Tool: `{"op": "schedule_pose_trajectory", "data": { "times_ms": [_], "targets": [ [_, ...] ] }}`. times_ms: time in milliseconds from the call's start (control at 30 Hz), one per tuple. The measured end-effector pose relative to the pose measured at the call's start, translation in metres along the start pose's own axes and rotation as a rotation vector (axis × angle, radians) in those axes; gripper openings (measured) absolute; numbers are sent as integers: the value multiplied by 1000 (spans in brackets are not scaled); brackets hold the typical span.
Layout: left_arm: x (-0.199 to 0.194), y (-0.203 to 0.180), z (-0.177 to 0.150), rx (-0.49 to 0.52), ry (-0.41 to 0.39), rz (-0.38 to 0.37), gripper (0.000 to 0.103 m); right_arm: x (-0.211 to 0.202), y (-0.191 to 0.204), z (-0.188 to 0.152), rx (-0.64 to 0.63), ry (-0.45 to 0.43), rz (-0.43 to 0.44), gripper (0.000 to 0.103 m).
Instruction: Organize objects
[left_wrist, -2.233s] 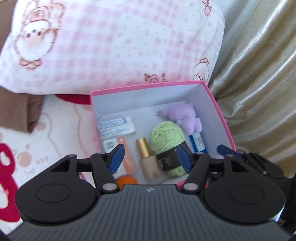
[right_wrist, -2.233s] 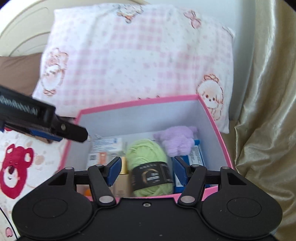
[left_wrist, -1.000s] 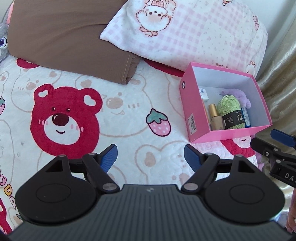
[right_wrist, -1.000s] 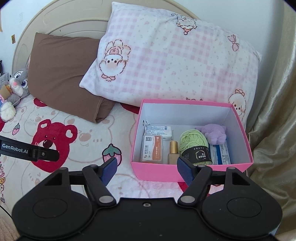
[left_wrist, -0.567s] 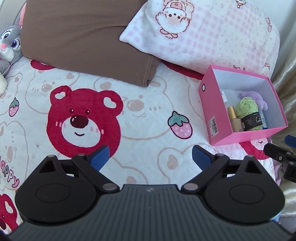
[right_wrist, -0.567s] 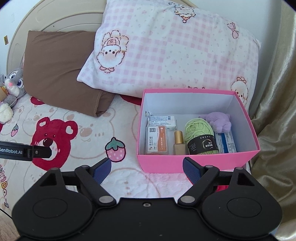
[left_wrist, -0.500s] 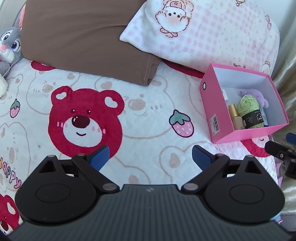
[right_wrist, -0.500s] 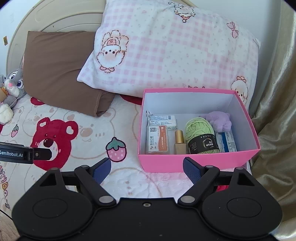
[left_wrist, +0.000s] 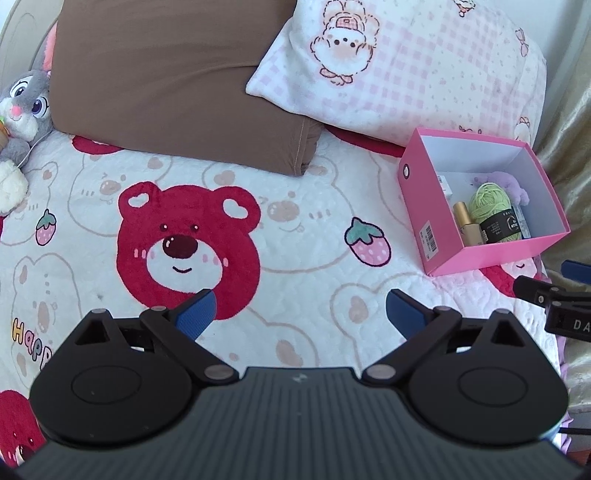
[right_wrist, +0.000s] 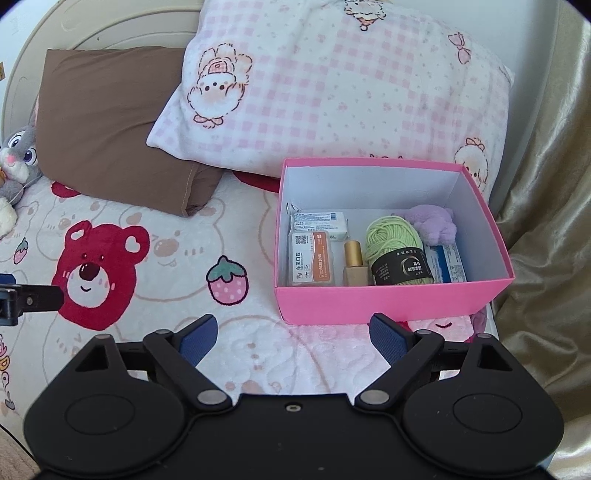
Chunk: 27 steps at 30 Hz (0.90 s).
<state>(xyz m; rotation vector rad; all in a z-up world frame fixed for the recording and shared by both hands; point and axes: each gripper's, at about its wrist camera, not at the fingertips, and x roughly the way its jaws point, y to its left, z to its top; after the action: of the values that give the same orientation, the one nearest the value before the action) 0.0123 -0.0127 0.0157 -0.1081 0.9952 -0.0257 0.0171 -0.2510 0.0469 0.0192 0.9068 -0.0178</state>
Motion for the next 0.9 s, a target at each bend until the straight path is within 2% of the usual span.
{"op": "schedule_pose_trajectory", "data": {
  "times_ms": [333, 567, 900],
  "targets": [
    [-3, -4, -5, 34, 12, 42, 100, 3, 4, -1, 8, 33, -27, 93],
    [-2, -4, -6, 33, 26, 47, 100, -5, 10, -4, -18, 34, -37, 93],
    [1, 2, -10, 10, 55, 59, 100, -11, 4, -5, 14, 37, -62, 93]
  ]
}}
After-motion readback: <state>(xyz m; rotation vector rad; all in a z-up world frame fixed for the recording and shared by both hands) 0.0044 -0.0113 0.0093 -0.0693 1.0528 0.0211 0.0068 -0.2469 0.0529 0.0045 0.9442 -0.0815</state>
